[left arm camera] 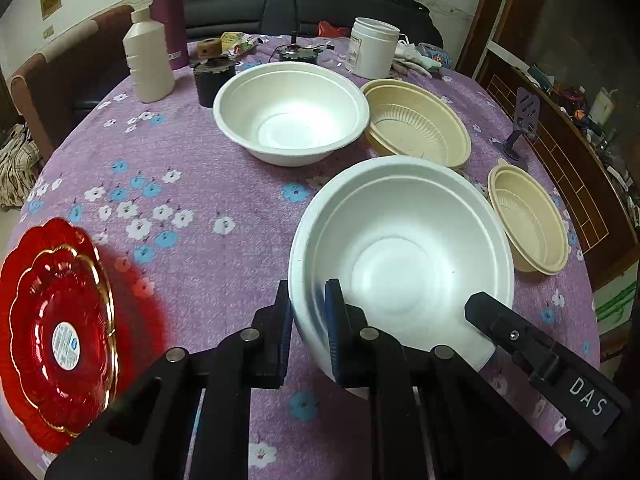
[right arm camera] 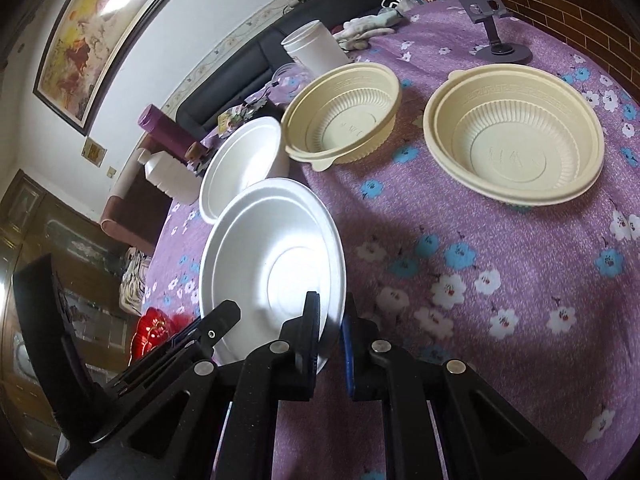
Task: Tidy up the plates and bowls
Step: 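Lift the white foam bowl with both grippers and hold it up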
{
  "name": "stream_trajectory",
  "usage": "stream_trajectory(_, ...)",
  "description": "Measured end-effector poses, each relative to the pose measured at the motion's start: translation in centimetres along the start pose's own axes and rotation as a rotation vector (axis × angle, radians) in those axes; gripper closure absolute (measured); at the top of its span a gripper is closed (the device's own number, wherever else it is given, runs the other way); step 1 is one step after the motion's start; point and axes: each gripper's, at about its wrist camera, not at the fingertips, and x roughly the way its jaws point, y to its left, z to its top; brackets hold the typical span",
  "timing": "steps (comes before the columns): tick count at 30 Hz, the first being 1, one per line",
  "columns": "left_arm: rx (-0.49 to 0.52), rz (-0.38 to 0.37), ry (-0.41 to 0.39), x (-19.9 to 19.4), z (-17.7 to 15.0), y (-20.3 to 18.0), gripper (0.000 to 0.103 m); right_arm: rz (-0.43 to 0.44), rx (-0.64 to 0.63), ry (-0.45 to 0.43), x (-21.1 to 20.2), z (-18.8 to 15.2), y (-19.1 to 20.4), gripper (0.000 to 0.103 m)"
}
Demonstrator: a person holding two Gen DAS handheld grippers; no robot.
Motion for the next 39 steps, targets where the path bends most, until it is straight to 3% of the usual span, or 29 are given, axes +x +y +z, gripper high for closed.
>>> stream_trajectory(39, 0.021, 0.008, -0.035, -2.0, -3.5, 0.5, 0.089, -0.020, -0.036, -0.007, -1.6, -3.5, 0.6, 0.093)
